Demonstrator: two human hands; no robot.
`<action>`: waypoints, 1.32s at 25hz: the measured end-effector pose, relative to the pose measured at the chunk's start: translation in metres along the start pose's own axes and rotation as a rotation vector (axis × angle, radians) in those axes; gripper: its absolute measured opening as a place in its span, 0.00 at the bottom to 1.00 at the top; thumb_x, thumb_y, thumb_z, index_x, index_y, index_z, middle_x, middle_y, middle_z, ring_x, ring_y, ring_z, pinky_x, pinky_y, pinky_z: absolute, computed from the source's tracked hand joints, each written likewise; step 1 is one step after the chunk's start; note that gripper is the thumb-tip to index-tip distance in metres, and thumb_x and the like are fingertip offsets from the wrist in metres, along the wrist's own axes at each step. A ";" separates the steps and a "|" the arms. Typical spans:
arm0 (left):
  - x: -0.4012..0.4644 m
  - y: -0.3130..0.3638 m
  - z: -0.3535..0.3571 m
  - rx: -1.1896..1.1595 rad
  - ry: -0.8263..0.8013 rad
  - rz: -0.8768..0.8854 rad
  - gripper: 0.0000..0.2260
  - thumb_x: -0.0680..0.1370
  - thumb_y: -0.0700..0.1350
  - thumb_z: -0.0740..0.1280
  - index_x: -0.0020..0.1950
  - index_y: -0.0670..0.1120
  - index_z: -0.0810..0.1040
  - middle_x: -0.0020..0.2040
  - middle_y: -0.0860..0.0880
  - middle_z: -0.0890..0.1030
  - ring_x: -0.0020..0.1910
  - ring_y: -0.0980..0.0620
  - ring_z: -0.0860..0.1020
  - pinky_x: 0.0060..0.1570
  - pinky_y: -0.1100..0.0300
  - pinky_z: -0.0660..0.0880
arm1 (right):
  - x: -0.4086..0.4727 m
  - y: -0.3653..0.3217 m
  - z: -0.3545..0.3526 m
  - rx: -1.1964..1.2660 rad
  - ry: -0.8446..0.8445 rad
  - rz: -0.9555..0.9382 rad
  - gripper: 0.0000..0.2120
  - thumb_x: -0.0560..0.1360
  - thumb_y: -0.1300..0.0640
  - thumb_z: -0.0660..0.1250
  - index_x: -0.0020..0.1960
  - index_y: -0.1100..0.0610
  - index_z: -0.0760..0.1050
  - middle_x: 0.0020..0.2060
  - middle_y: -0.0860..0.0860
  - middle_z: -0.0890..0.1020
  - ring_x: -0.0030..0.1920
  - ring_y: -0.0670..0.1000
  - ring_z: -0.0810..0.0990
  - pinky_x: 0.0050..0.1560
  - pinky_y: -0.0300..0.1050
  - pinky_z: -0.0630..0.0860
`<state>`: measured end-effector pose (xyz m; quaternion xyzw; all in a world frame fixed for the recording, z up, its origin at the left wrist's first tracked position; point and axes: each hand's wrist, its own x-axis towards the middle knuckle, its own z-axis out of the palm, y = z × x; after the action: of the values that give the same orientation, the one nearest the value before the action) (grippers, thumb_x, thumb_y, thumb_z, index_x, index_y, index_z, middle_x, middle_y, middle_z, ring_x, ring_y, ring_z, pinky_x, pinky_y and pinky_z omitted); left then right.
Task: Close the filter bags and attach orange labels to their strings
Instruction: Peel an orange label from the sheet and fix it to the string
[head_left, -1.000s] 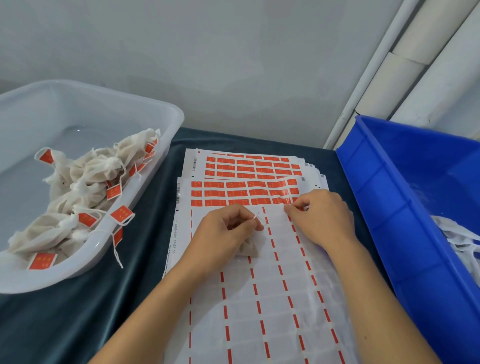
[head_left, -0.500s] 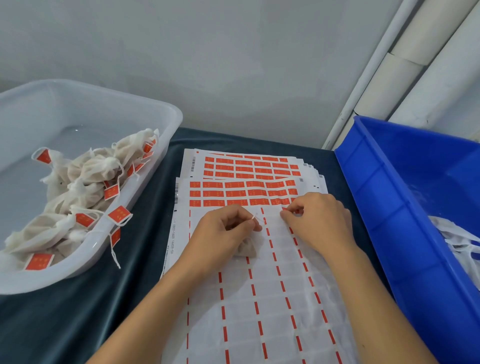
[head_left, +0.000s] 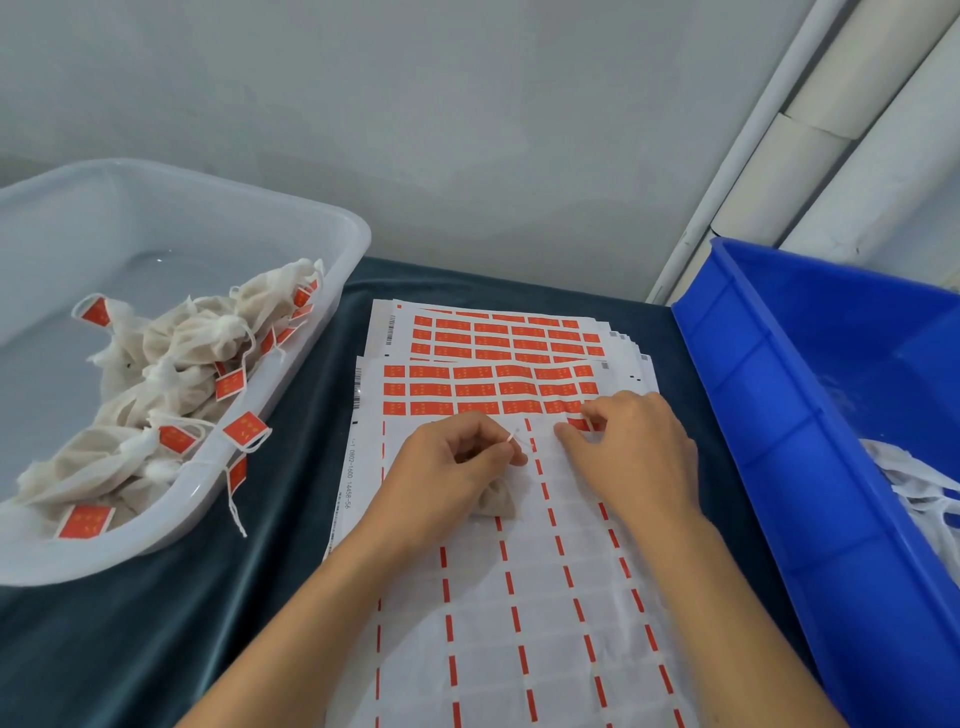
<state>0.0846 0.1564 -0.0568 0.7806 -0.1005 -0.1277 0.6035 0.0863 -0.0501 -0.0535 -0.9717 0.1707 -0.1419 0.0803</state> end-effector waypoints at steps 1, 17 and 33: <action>0.000 0.000 0.000 0.000 0.001 -0.001 0.07 0.83 0.48 0.68 0.48 0.56 0.84 0.47 0.65 0.86 0.49 0.65 0.82 0.41 0.74 0.75 | -0.004 -0.001 0.005 0.039 0.027 0.034 0.22 0.75 0.34 0.70 0.62 0.46 0.83 0.57 0.45 0.84 0.47 0.47 0.80 0.46 0.42 0.78; 0.001 0.000 -0.001 -0.025 -0.016 -0.003 0.07 0.84 0.47 0.68 0.49 0.55 0.84 0.47 0.64 0.86 0.49 0.64 0.82 0.43 0.73 0.75 | 0.032 0.011 -0.006 0.146 -0.264 -0.006 0.08 0.76 0.41 0.73 0.46 0.45 0.86 0.37 0.37 0.83 0.37 0.44 0.82 0.39 0.37 0.77; 0.002 -0.004 -0.002 -0.017 -0.019 0.003 0.07 0.84 0.48 0.68 0.49 0.55 0.84 0.47 0.66 0.85 0.49 0.67 0.81 0.39 0.76 0.74 | 0.035 0.017 -0.009 0.069 -0.305 -0.093 0.10 0.78 0.42 0.71 0.41 0.45 0.81 0.39 0.40 0.83 0.37 0.45 0.82 0.36 0.36 0.74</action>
<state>0.0871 0.1586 -0.0604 0.7740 -0.1064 -0.1353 0.6094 0.1103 -0.0791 -0.0398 -0.9855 0.1065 -0.0020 0.1321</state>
